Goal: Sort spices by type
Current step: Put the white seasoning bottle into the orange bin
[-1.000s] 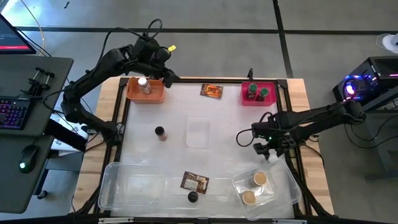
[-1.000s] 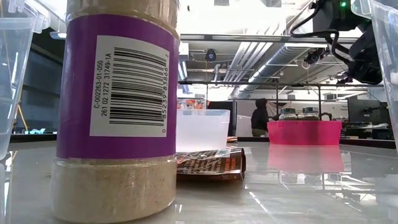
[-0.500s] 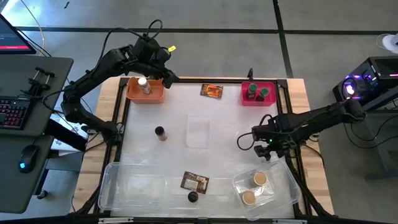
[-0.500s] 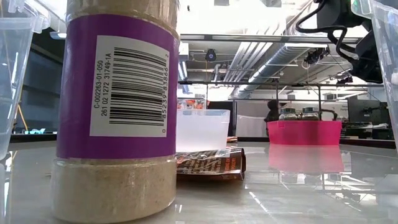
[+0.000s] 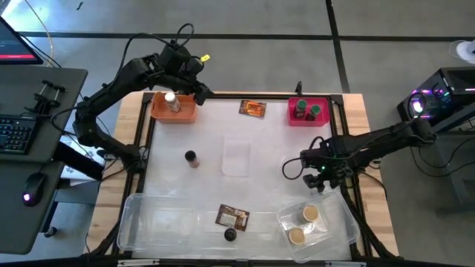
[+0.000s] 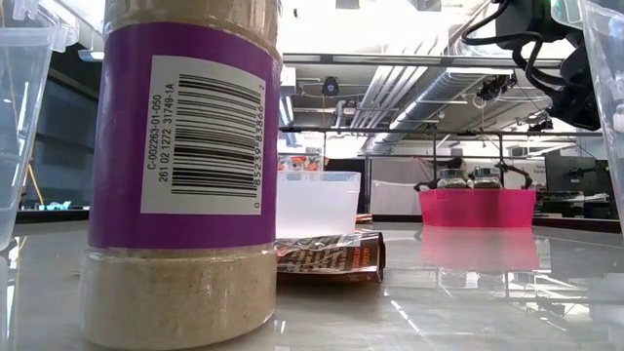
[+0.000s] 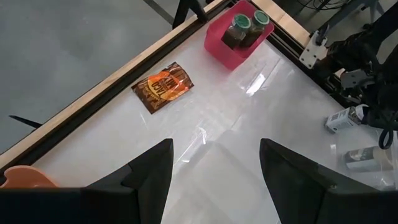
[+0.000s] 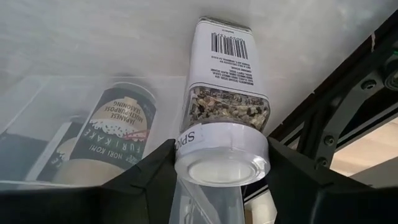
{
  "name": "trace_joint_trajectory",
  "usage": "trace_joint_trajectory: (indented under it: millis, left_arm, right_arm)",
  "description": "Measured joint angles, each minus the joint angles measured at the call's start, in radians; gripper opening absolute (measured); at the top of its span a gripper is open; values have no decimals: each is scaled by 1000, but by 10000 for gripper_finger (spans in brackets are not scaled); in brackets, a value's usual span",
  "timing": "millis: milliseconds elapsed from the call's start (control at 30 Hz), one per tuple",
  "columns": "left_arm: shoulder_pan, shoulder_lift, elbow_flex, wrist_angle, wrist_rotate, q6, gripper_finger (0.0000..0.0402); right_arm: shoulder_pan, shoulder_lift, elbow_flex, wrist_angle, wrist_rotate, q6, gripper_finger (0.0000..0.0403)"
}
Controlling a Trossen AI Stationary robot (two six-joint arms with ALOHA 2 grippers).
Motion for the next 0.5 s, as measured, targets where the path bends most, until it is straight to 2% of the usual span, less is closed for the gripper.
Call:
trace_joint_trajectory:
  millis: [267, 500]
  left_arm:
    - [0, 0, 0, 0, 0, 32, 223]
    - [0, 0, 0, 0, 0, 34, 223]
  right_arm:
    - [-3, 1, 46, -18, 10, -75, 203]
    - [-48, 1, 193, -173, 156, -115, 203]
